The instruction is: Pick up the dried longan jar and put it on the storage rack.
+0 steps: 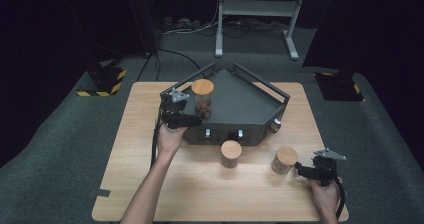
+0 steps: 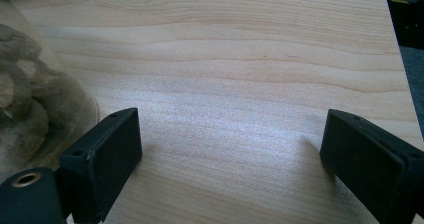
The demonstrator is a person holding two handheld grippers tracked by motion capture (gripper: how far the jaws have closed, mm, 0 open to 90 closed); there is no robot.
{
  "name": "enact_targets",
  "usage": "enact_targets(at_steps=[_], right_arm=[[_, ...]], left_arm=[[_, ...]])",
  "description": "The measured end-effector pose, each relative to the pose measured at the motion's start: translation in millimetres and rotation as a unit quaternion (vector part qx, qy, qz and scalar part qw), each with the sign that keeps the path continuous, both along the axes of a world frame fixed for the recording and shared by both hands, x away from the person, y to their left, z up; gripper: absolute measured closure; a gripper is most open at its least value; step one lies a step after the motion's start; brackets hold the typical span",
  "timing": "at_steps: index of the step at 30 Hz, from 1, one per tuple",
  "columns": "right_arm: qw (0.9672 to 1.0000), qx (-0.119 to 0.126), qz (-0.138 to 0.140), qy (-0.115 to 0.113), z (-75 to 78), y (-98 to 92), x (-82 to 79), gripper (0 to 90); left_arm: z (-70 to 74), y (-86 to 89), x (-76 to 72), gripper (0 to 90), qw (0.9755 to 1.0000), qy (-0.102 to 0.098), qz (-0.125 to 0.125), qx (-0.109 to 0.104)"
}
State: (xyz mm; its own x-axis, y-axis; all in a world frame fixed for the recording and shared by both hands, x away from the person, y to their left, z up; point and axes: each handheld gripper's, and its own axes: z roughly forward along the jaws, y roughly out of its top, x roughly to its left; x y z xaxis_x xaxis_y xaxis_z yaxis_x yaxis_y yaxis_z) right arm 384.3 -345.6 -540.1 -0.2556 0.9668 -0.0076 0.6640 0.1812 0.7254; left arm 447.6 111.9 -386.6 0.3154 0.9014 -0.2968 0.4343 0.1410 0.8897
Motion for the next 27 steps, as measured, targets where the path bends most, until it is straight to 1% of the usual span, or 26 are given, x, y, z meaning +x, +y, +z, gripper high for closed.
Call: enact_targets(at_steps=[1,4,8,13,15,20,23,27], right_arm=[[1.0,0.0,0.0,0.0,0.0,0.0,0.0,9.2],[1.0,0.0,0.0,0.0,0.0,0.0,0.0,9.2],[1.0,0.0,0.0,0.0,0.0,0.0,0.0,9.2],[1.0,0.0,0.0,0.0,0.0,0.0,0.0,9.2],[1.0,0.0,0.0,0.0,0.0,0.0,0.0,9.2],[1.0,0.0,0.0,0.0,0.0,0.0,0.0,9.2],[1.0,0.0,0.0,0.0,0.0,0.0,0.0,9.2],[1.0,0.0,0.0,0.0,0.0,0.0,0.0,9.2]], left_arm=[[-0.5,-0.2,-1.3,11.7,1.0,-0.001,0.001,-0.002],[-2.3,1.2,-6.0,11.7,1.0,-0.001,-0.002,0.005],[-6.3,2.8,-12.5,11.7,1.0,0.001,-0.005,0.004],[-14.5,5.1,-21.9,11.7,0.9999,0.005,-0.01,0.007],[-18.3,6.7,-25.7,11.7,0.9998,0.006,-0.012,0.013],[-26.7,10.2,-31.9,11.8,0.9999,0.01,-0.01,0.01],[-29.4,12.1,-34.1,11.8,0.9999,0.01,-0.007,0.007],[-32.6,13.8,-37.6,11.8,0.9999,0.011,-0.009,0.008]])
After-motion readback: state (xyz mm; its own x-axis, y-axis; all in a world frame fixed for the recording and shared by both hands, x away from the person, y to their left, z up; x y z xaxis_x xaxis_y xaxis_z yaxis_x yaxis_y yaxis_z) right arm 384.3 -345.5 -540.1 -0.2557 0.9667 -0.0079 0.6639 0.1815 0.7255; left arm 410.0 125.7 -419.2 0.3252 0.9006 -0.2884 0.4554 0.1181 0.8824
